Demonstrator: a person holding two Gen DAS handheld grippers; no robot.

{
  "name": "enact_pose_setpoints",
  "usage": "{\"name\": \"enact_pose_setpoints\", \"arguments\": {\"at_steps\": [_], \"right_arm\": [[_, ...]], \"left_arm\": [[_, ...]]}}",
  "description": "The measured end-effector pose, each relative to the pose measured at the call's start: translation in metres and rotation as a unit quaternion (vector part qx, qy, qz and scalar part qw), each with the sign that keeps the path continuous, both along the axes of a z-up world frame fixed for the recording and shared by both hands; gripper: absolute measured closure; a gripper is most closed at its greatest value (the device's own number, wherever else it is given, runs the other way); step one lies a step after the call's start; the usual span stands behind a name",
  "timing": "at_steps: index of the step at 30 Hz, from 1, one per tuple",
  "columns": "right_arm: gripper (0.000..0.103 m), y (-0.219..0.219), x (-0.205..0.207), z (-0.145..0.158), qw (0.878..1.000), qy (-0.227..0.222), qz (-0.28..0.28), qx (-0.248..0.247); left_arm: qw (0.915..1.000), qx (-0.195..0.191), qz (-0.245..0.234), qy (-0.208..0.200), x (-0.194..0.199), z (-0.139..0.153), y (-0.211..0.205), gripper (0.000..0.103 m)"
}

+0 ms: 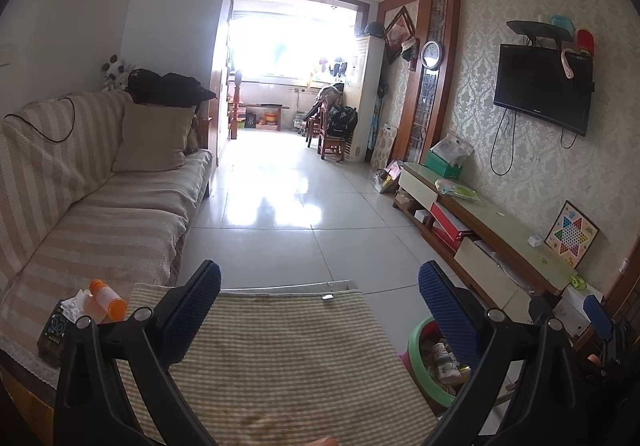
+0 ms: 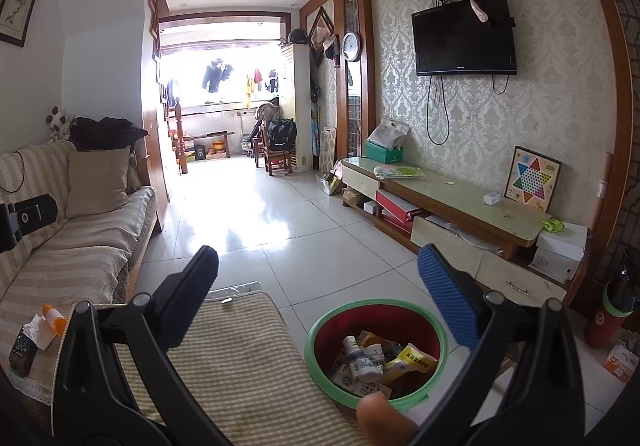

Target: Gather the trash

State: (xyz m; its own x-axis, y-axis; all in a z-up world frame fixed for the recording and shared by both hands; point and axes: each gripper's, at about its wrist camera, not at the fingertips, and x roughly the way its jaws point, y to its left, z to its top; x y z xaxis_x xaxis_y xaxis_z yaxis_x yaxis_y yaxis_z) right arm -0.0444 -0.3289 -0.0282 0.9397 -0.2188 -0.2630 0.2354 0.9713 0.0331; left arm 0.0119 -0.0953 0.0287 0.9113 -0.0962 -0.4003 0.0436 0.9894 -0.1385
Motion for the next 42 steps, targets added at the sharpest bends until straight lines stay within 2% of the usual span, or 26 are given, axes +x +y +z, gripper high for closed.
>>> {"name": "enact_pose_setpoints", "arguments": {"at_steps": [25, 42], "right_arm": [[0.005, -0.005, 0.002, -0.006, 1.0, 0.017, 0.0, 0.002], [0.005, 0.0, 0.006, -0.01, 0.999, 0.031, 0.009, -0.002]], "left_arm": [[0.9999, 0.009, -0.01, 0.01, -0.001, -0.005, -0.01, 0.008], [0.9997, 0.001, -0.012, 0.021, 0.004, -0.012, -0.008, 0.008]]}}
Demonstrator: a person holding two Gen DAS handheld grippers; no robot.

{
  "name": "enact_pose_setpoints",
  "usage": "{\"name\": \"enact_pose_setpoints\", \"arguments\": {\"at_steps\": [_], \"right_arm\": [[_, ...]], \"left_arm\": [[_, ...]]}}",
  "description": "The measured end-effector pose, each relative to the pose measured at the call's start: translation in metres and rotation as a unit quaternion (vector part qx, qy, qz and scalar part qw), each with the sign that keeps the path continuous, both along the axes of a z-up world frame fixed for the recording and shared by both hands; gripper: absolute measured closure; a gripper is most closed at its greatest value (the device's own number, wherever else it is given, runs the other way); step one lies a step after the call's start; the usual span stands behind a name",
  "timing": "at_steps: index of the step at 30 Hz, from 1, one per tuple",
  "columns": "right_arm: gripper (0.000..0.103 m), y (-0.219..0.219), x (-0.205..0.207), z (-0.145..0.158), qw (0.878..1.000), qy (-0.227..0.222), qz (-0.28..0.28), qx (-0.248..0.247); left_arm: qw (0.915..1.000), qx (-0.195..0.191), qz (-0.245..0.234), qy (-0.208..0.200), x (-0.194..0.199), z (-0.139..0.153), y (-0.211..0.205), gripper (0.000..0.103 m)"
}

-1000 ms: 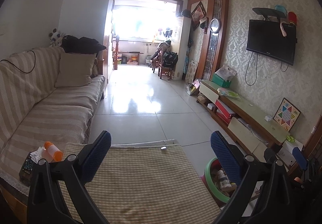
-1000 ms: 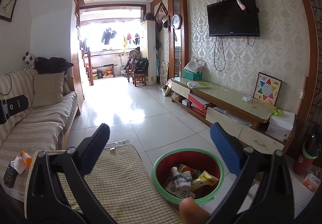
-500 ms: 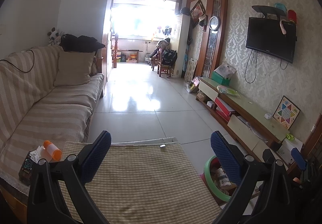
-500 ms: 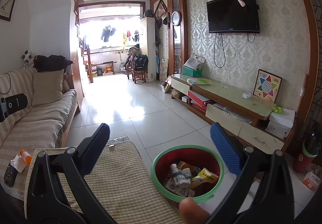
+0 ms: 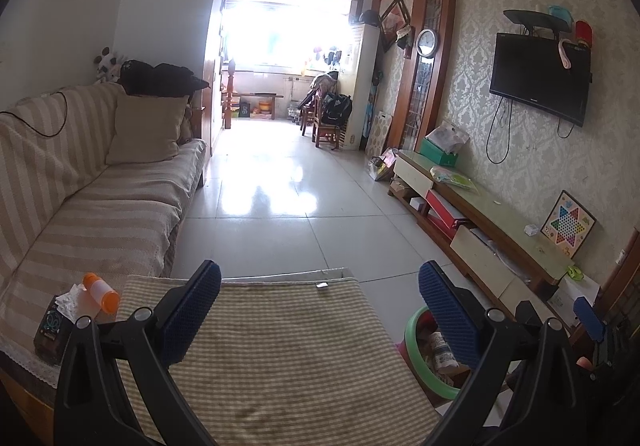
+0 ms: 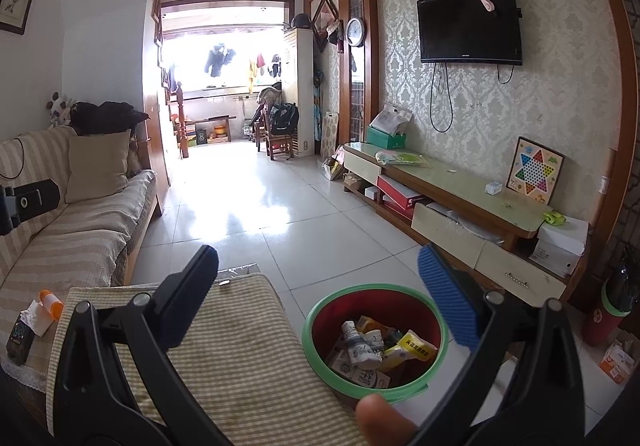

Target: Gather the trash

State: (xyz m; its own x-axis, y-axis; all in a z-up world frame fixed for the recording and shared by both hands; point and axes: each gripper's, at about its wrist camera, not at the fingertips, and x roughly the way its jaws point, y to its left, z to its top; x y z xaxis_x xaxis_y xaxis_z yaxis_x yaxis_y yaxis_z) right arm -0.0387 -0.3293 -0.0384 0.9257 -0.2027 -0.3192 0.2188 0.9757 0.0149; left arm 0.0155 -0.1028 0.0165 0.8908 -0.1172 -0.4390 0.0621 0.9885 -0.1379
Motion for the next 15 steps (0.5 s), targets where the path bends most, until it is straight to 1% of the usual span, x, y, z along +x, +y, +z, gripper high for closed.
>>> {"name": "enact_pose_setpoints", "arguments": {"at_steps": [5, 7, 9, 12, 15], "right_arm": [[0.005, 0.002, 0.002, -0.003, 1.0, 0.008, 0.006, 0.0], [0.005, 0.005, 0.006, -0.008, 1.0, 0.021, 0.018, 0.003], [0.005, 0.01, 0.015, -0.02, 0.998, 0.043, 0.039, 0.004], [0.005, 0.025, 0.037, -0.054, 0.994, 0.09, 0.068, -0.006], [0.005, 0.044, 0.071, -0.104, 0.984, 0.148, 0.1, -0.008]], "left_arm": [[1.0, -0.005, 0.002, 0.002, 0.001, -0.001, 0.002, 0.008], [0.9999, -0.008, 0.004, 0.004, 0.001, -0.004, 0.005, 0.008], [0.9998, -0.011, 0.013, 0.009, 0.002, -0.008, 0.01, 0.008], [0.9989, -0.023, 0.031, 0.027, 0.004, -0.022, 0.023, 0.008], [0.9961, -0.026, 0.062, 0.057, 0.005, -0.046, 0.04, 0.008]]}}
